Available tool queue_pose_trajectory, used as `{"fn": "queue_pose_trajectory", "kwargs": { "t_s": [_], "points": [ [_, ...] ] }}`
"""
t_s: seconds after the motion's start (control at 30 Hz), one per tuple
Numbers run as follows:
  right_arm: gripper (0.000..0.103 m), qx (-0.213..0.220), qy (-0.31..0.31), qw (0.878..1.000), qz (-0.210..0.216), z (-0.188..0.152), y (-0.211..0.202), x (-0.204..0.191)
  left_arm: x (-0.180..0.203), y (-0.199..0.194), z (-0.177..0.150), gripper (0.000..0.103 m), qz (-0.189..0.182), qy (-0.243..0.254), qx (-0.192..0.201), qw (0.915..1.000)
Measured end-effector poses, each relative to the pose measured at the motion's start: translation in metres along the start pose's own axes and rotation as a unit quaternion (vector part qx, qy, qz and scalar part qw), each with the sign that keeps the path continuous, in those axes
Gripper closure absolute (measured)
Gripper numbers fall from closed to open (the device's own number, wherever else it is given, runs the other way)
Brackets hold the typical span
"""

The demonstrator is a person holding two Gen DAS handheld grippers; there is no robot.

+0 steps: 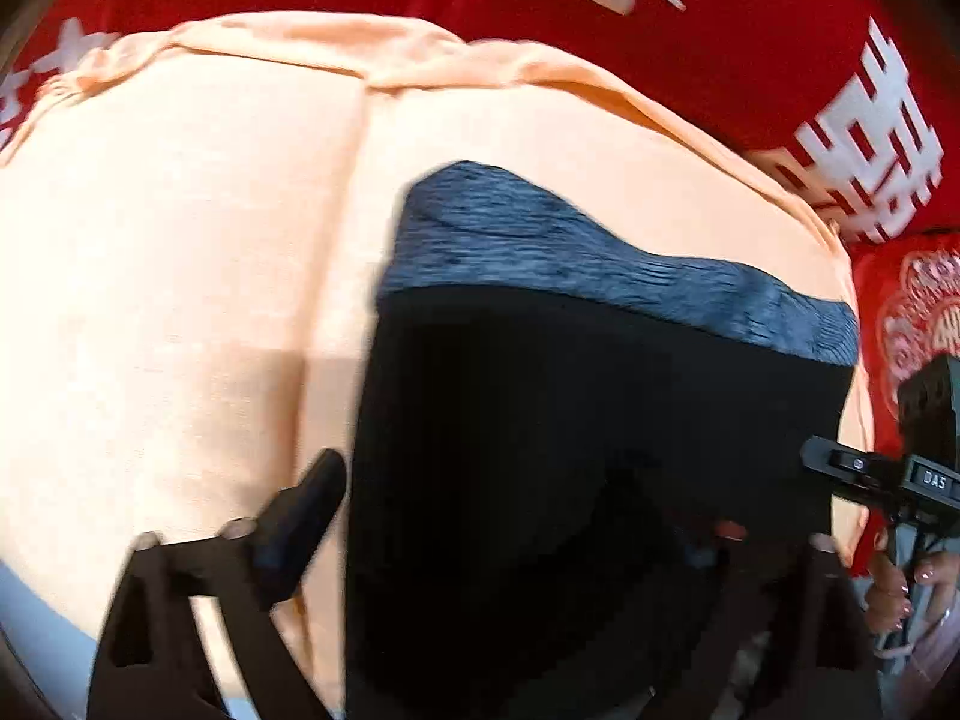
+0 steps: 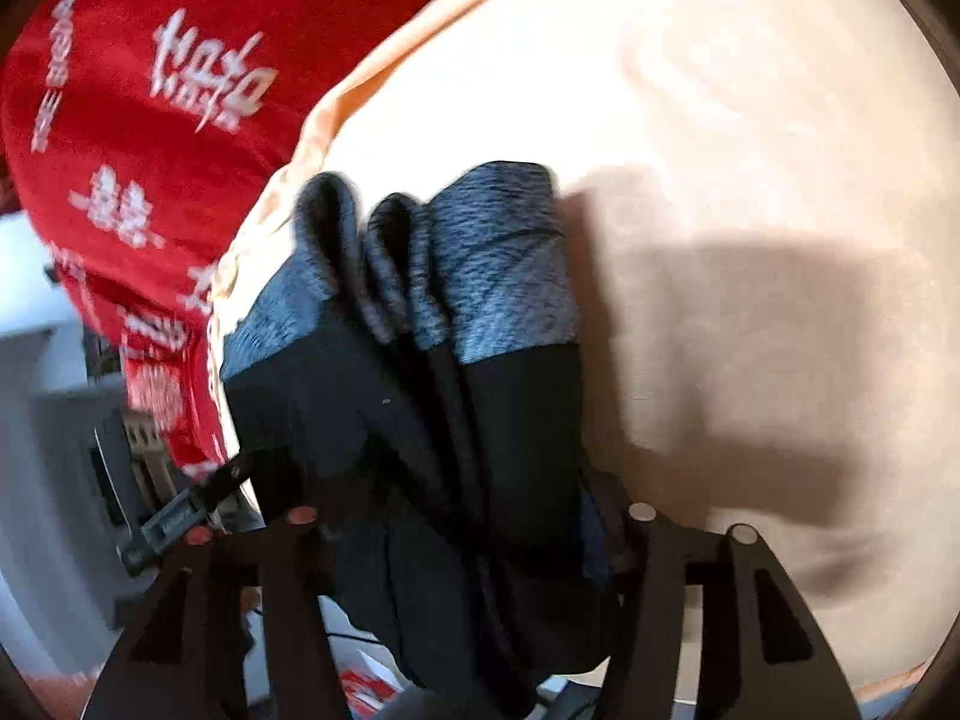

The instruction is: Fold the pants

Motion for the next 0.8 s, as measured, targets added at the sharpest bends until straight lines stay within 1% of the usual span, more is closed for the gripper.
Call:
{"fn": "queue_pose_trajectory", "kwargs": {
  "t_s": [0.07,0.1,0.17,0.23,0.3,0.37,0.47,0.5,0.6,0.67,0.77,0.8],
  "points": [
    [0.040,0.004,0.009,1.000,-0.002,-0.002,-0.001,0.002,-0.004,-0.001,-0.002,0.003,0.001,-0.011,-0.004,0.9999],
    [0.037,0.007,0.004,1.000,-0.016,-0.004,-0.002,-0.002,-0.005,-0.003,-0.003,0.003,0.004,-0.011,-0.005,0.9999],
    [0.034,0.015,-0.001,0.999,-0.047,-0.008,-0.006,-0.008,-0.002,-0.007,-0.005,0.003,0.024,0.000,-0.003,0.9997],
    [0.034,0.023,-0.007,0.997,-0.075,-0.012,-0.011,-0.016,0.000,-0.013,-0.008,0.003,0.050,0.018,0.002,0.9986],
    [0.034,0.029,-0.009,0.994,-0.100,-0.017,-0.017,-0.023,0.004,-0.020,-0.010,0.003,0.065,0.029,0.005,0.9974],
    [0.034,0.029,-0.004,0.993,-0.117,-0.019,-0.020,-0.029,0.006,-0.028,-0.015,0.003,0.080,0.043,0.007,0.9959],
    [0.033,0.037,0.005,0.990,-0.137,-0.031,-0.031,-0.032,0.008,-0.040,-0.025,0.003,0.099,0.059,0.015,0.9932],
    [0.029,0.042,0.007,0.988,-0.147,-0.036,-0.035,-0.033,0.009,-0.043,-0.028,0.003,0.103,0.063,0.017,0.9926],
    [0.024,0.054,0.004,0.981,-0.185,-0.051,-0.046,-0.034,0.017,-0.053,-0.038,0.003,0.103,0.069,0.016,0.9922],
    [0.024,0.059,0.000,0.976,-0.209,-0.060,-0.050,-0.036,0.021,-0.061,-0.047,0.003,0.101,0.075,0.017,0.9920],
    [0.014,0.075,-0.005,0.967,-0.242,-0.073,-0.057,-0.041,0.036,-0.068,-0.056,0.001,0.106,0.086,0.015,0.9905],
    [0.012,0.084,-0.008,0.964,-0.251,-0.078,-0.061,-0.044,0.041,-0.069,-0.059,0.001,0.108,0.090,0.013,0.9900]
  ]
}}
Point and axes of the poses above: each gripper's, at about its wrist camera, not at the fingertips, and y roughly the way its jaws point, x to its right, z to its top, the point moved 1 cm from there along y, roughly the way its jaws point, and after that the axes turned 5 degrees about -x, right-handed, at the moved point
